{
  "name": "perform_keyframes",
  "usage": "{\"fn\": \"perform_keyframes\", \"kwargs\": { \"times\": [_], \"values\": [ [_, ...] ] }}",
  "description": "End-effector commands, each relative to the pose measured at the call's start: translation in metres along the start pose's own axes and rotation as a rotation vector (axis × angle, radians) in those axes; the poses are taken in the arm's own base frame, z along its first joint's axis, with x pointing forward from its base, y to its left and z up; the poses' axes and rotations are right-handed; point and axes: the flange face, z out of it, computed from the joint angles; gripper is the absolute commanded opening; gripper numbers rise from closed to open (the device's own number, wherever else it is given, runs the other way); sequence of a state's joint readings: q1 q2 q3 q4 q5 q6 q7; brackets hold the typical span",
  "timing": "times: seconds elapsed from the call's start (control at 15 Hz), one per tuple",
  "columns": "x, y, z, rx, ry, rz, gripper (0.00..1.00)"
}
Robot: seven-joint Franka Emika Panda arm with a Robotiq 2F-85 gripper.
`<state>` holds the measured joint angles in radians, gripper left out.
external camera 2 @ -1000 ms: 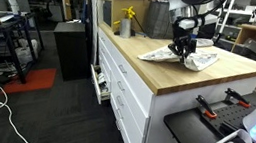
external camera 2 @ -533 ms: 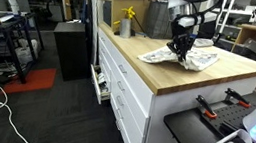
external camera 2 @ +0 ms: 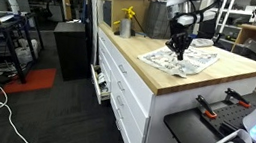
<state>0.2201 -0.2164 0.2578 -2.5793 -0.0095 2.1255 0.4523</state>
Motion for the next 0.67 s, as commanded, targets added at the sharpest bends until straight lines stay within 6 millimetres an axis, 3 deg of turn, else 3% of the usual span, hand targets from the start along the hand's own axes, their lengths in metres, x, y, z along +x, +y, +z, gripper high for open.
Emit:
{"fn": "perform_keyframes", "kwargs": {
  "times": [0.0,0.07,0.2,0.6],
  "values": [
    [-0.003,0.002,0.002,0.002,-0.037,-0.019,0.0],
    [-0.005,0.003,0.005,-0.001,-0.046,-0.019,0.26],
    [-0.009,0.004,0.016,-0.009,-0.058,-0.022,0.32],
    [-0.016,0.013,0.045,0.024,-0.135,0.015,0.78]
  ]
}}
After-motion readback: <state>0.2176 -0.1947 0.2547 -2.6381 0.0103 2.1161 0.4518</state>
